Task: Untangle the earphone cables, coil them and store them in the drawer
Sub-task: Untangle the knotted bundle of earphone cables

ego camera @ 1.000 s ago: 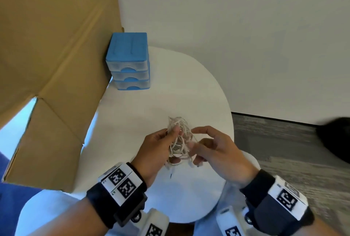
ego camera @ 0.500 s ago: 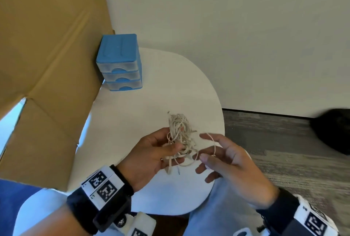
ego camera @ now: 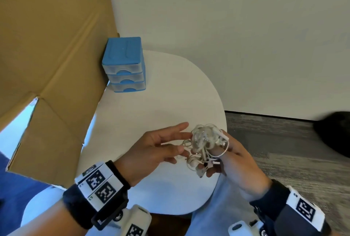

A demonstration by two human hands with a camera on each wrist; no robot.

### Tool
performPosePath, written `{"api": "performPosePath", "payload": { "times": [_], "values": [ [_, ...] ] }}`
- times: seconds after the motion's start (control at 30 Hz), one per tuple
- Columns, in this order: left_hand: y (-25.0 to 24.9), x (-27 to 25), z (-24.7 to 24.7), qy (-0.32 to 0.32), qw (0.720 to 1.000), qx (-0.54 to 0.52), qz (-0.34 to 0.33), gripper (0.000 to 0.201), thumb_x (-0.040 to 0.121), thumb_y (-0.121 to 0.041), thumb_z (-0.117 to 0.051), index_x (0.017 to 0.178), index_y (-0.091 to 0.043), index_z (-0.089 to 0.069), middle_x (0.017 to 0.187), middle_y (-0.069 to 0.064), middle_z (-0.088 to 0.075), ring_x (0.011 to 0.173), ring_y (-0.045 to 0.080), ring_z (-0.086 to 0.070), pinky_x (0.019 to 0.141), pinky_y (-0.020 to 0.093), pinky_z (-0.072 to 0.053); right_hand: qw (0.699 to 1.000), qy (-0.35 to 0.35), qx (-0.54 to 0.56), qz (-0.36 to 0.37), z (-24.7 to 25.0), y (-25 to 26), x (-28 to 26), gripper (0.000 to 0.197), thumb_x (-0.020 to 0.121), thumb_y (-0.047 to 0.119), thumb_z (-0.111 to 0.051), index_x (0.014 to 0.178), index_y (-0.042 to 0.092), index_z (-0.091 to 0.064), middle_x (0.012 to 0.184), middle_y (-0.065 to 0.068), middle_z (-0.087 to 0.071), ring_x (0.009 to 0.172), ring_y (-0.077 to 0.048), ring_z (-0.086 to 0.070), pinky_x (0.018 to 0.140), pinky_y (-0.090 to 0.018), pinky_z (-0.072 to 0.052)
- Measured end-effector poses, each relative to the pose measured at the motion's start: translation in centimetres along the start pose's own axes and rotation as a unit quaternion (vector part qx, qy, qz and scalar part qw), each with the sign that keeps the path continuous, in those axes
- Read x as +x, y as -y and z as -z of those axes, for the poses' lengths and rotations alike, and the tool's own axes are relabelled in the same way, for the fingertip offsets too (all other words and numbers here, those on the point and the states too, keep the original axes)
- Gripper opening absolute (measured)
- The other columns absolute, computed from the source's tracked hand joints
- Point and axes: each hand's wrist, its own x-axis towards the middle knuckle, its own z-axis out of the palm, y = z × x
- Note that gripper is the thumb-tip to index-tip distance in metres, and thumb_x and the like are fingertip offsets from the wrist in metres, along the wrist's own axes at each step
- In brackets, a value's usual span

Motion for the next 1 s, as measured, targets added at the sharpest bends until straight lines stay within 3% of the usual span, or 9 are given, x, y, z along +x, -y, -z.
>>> {"api": "performPosePath", "payload": {
  "times": [0.07,0.2,0.27,0.33,0.4,0.57,0.73,0.87,1.0],
  "values": [
    [0.0,0.2,0.3,-0.041,0.999,0.023,-0.025,0.046,0.086,0.000,-0.067,0.125,-0.025,-0.063,0.117,-0.003,-0.071,0.084,0.016,-0.064,0.066,0.023,-0.048,0.998,-0.013,0.063,-0.008,0.0,0.0,0.1,0.024,0.098,0.019,-0.052,0.115,0.003,-0.060,0.086,-0.024,-0.068,0.065,-0.030,-0.063,0.050,-0.032,-0.048],
    [0.5,0.2,0.4,-0.035,0.996,0.075,-0.023,0.049,0.072,-0.024,-0.074,0.120,-0.027,-0.066,0.116,-0.006,-0.071,0.098,0.011,-0.065,0.087,0.024,-0.052,0.980,0.008,0.194,-0.034,-0.5,0.4,0.0,0.036,0.086,0.022,-0.054,0.109,-0.005,-0.059,0.080,-0.022,-0.065,0.058,-0.026,-0.061,0.043,-0.028,-0.046],
    [0.5,0.1,-0.1,0.005,0.999,0.049,0.011,0.046,0.075,-0.021,-0.072,0.120,-0.017,-0.066,0.111,0.001,-0.073,0.094,0.012,-0.068,0.080,0.022,-0.052,0.971,0.024,0.231,-0.052,-0.7,0.6,-0.2,0.034,0.085,0.021,-0.053,0.105,-0.005,-0.061,0.082,-0.023,-0.066,0.058,-0.025,-0.063,0.042,-0.027,-0.048],
    [0.5,0.1,-0.4,0.004,0.998,0.051,0.023,0.032,0.083,-0.016,-0.069,0.115,-0.010,-0.068,0.103,0.009,-0.073,0.083,0.018,-0.068,0.072,0.026,-0.054,0.971,0.026,0.229,-0.060,-0.8,0.6,-0.3,0.035,0.086,0.021,-0.053,0.108,-0.005,-0.062,0.089,-0.025,-0.068,0.061,-0.025,-0.065,0.045,-0.028,-0.052],
    [0.6,0.3,-0.4,-0.012,0.998,0.053,0.039,0.025,0.086,-0.018,-0.068,0.110,-0.009,-0.070,0.101,0.014,-0.073,0.082,0.023,-0.069,0.077,0.036,-0.057,0.980,0.013,0.188,-0.060,-0.9,0.5,-0.3,0.033,0.092,0.019,-0.053,0.115,-0.003,-0.061,0.094,-0.027,-0.070,0.066,-0.027,-0.068,0.048,-0.029,-0.057],
    [0.7,0.1,-0.3,0.034,0.993,-0.046,0.106,0.044,0.077,-0.026,-0.076,0.118,-0.013,-0.067,0.108,0.016,-0.071,0.092,0.031,-0.067,0.081,0.041,-0.055,0.992,-0.038,0.109,-0.053,-0.8,0.1,-0.1,0.032,0.091,0.026,-0.060,0.117,0.007,-0.065,0.100,-0.024,-0.072,0.076,-0.032,-0.068,0.058,-0.031,-0.062],
    [0.6,0.3,-0.9,-0.059,0.993,-0.072,0.068,0.057,0.067,-0.029,-0.087,0.113,-0.012,-0.059,0.106,0.007,-0.070,0.083,0.024,-0.070,0.073,0.040,-0.058,0.983,-0.031,0.171,-0.060,-0.8,0.7,-0.1,0.039,0.084,0.020,-0.064,0.120,0.006,-0.063,0.109,-0.027,-0.069,0.087,-0.039,-0.058,0.063,-0.037,-0.063],
    [0.8,0.3,-1.0,-0.098,0.995,0.021,0.009,0.043,0.065,-0.025,-0.088,0.098,-0.009,-0.065,0.104,0.009,-0.070,0.082,0.027,-0.071,0.065,0.033,-0.058,0.979,-0.012,0.191,-0.073,-0.9,1.0,-0.1,0.042,0.081,0.020,-0.063,0.119,0.001,-0.064,0.104,-0.023,-0.072,0.072,-0.028,-0.067,0.059,-0.034,-0.062],
    [0.7,0.6,-0.6,-0.132,0.991,0.018,0.005,0.010,0.086,-0.017,-0.070,0.094,-0.013,-0.075,0.089,0.012,-0.071,0.076,0.026,-0.066,0.064,0.032,-0.058,0.973,0.030,0.214,-0.075,-0.8,1.5,-0.2,0.049,0.075,0.015,-0.062,0.123,0.005,-0.060,0.114,-0.025,-0.069,0.090,-0.038,-0.070,0.058,-0.034,-0.062]
  ]
}}
